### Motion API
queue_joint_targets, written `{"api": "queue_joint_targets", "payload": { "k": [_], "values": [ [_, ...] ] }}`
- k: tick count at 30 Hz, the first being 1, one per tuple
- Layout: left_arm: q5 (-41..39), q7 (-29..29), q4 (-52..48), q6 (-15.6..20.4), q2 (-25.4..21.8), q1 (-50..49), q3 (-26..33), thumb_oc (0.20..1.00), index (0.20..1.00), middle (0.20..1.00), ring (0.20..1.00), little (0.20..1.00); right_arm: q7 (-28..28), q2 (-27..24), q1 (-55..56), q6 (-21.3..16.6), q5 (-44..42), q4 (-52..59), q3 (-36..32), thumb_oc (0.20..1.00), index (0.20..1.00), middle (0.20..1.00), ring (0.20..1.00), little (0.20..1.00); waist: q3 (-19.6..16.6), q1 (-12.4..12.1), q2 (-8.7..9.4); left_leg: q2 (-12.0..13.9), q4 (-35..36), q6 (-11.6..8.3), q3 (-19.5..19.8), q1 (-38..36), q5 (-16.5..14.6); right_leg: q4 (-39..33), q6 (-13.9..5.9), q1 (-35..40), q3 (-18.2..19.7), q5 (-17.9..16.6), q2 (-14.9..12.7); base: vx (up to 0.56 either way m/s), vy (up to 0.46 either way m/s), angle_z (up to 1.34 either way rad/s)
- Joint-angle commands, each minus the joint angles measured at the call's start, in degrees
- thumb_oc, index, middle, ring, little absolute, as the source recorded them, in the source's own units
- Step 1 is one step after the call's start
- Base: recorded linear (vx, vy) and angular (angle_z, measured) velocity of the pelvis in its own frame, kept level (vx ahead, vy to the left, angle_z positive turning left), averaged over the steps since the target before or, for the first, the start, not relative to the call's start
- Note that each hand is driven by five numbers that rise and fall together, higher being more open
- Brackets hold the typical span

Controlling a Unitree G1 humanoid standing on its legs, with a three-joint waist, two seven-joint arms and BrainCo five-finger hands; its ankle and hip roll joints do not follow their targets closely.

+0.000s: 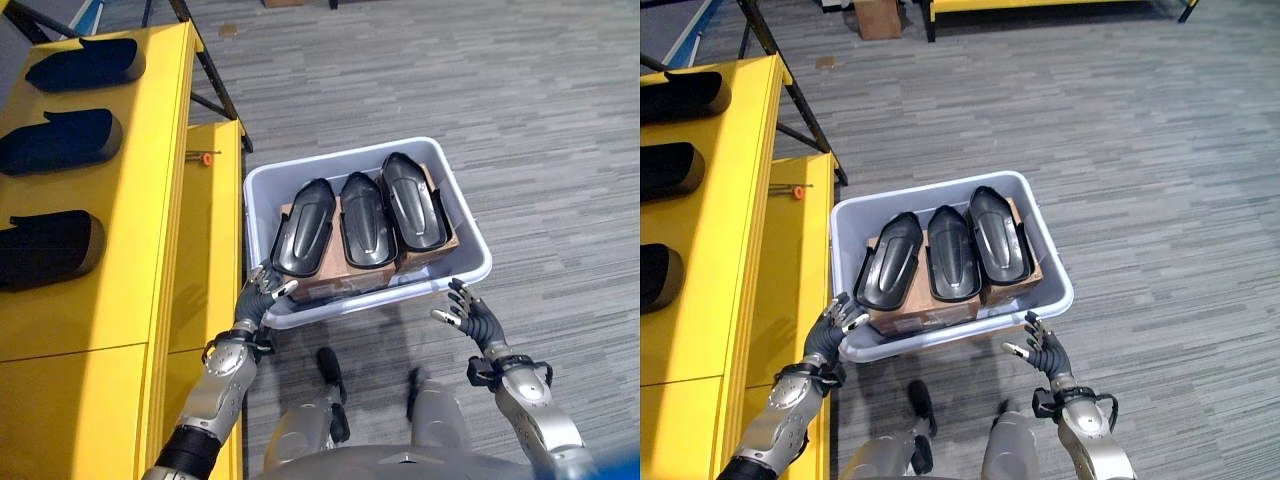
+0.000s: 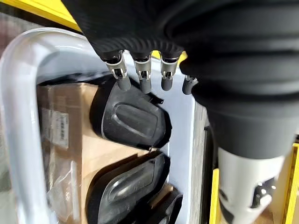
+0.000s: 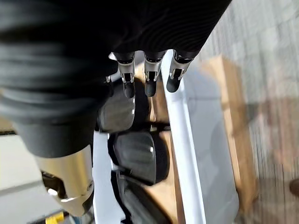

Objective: Move parts from the plastic box to the shelf.

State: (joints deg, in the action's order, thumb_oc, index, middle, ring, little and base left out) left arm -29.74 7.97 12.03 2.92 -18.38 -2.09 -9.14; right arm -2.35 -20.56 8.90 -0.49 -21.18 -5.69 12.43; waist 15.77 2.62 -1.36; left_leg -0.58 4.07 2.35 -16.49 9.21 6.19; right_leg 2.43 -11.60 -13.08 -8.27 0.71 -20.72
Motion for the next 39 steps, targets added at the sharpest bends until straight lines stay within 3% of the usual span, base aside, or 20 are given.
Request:
{"api": "queue_joint_targets", "payload": {
  "k": [1,7,14,20,26,39],
  "values": [
    [1.1,0.8,-2.3,2.9,-1.2,-1.7,1.4,1.000,1.000,1.000,1.000,1.000,0.5,0.9,0.2,-2.6,-0.8,3.1,-2.5,1.000,1.000,1.000,1.000,1.000,-0.9,0.2,2.56,8.8,-5.0,-7.78,-0.8,-5.2,-4.3,1.8,0.18,2.0,-0.4,-7.1,2.0,0.06,-0.167,0.66],
    [0.3,0.1,-3.0,2.6,0.2,-4.1,2.7,1.000,1.000,1.000,1.000,1.000,0.9,-2.0,0.0,-2.7,0.5,4.3,-2.9,1.000,1.000,1.000,1.000,1.000,-1.6,-0.2,1.24,14.0,-3.0,-11.05,-0.7,-6.0,0.2,1.7,1.58,4.6,-6.0,-4.3,5.7,0.03,-0.273,0.26],
    [-0.6,-0.2,-3.3,2.7,2.0,-5.0,2.6,1.000,1.000,1.000,1.000,1.000,-0.9,-5.5,-2.3,-4.4,3.1,7.3,-4.9,1.000,1.000,1.000,1.000,1.000,-0.5,-0.4,-0.32,17.6,-2.2,-12.54,-1.6,-5.4,4.4,3.7,3.01,3.4,-8.5,-1.6,8.5,0.00,-0.138,-0.04],
    [-0.6,-0.5,-4.9,3.1,2.2,-5.1,1.9,1.000,1.000,1.000,1.000,1.000,-4.8,-8.9,-9.4,-6.0,8.6,10.3,-6.4,1.000,1.000,1.000,1.000,1.000,1.4,-1.0,-0.69,18.0,-2.8,-12.51,-1.8,-3.5,4.5,7.6,3.26,-0.8,-8.3,-0.9,7.9,-0.04,-0.029,0.01],
    [-2.3,1.0,-8.4,5.4,0.2,-2.7,0.6,1.000,1.000,1.000,1.000,1.000,-12.7,-12.8,-28.6,-6.0,14.1,6.8,-3.5,1.000,1.000,1.000,1.000,1.000,4.8,-3.6,-1.30,17.1,-3.1,-12.43,-1.2,0.4,3.6,8.9,2.74,-5.6,-8.5,-2.1,6.5,-0.06,0.005,0.08],
    [-3.0,6.1,-15.4,9.2,-0.1,7.4,-2.1,1.000,1.000,1.000,1.000,1.000,-23.1,-8.2,-45.7,-3.4,19.5,-1.5,-0.2,1.000,1.000,1.000,1.000,1.000,9.3,-5.0,-2.32,13.7,-3.3,-11.88,-1.1,6.1,2.4,7.2,1.50,-10.5,-8.4,-5.6,3.9,-0.01,0.039,0.08]
  ]
}}
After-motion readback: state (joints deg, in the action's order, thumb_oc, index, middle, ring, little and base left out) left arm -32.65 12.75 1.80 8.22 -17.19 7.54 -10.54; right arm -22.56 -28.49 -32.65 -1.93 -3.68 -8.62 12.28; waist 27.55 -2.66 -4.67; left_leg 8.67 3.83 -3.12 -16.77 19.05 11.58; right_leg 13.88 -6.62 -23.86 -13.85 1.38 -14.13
